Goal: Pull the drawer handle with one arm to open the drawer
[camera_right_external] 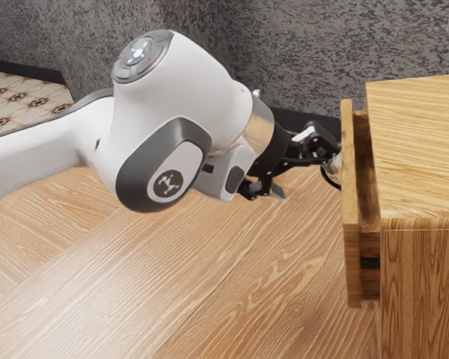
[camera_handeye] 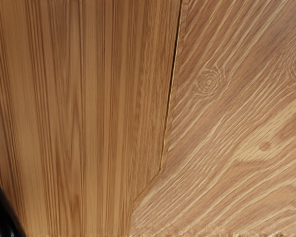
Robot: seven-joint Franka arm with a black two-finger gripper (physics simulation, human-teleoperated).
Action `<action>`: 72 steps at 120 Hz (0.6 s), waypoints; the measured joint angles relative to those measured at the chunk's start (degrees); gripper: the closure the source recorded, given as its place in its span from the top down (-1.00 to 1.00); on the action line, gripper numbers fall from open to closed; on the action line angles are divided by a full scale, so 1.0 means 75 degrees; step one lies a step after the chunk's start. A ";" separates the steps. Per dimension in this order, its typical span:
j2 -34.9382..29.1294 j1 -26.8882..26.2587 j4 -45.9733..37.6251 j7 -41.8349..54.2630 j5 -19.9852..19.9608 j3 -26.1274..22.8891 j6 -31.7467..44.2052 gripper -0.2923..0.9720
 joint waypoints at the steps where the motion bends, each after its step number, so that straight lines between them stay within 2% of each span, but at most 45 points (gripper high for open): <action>1: -0.0022 0.0013 -0.0027 -0.0002 0.0000 0.0014 0.0000 0.43; 13: -0.0330 0.0007 -0.0378 -0.0011 0.0043 0.0347 0.0005 0.51; 22: -0.0680 -0.0089 -0.0725 -0.0019 0.0013 0.0653 0.0004 0.45; 34: -0.1193 -0.0500 -0.1310 -0.0022 0.0003 0.1434 0.0008 0.49; 38: -0.1383 -0.0568 -0.1463 -0.0022 0.0010 0.1651 -0.0024 0.40; 41: -0.1661 -0.0611 -0.1524 -0.0020 0.0027 0.1845 -0.0137 0.15; 43: -0.1854 -0.0611 -0.1527 -0.0016 0.0031 0.1956 -0.0235 0.06; 44: -0.1952 -0.0608 -0.1503 -0.0012 0.0022 0.2003 -0.0296 0.08; 48: -0.2265 -0.0682 -0.0760 -0.0017 0.0016 0.2031 -0.0752 0.14; 54: -0.2403 -0.0789 0.1489 -0.0202 0.0088 0.1634 -0.1891 0.23; 58: -0.2424 -0.0836 0.2514 -0.0596 0.0027 0.1455 -0.2761 0.28; 62: -0.2352 -0.0861 0.2920 -0.1092 -0.0063 0.1359 -0.3542 0.32; 72: -0.1712 -0.0853 0.3105 -0.2219 -0.0209 0.1222 -0.4911 0.39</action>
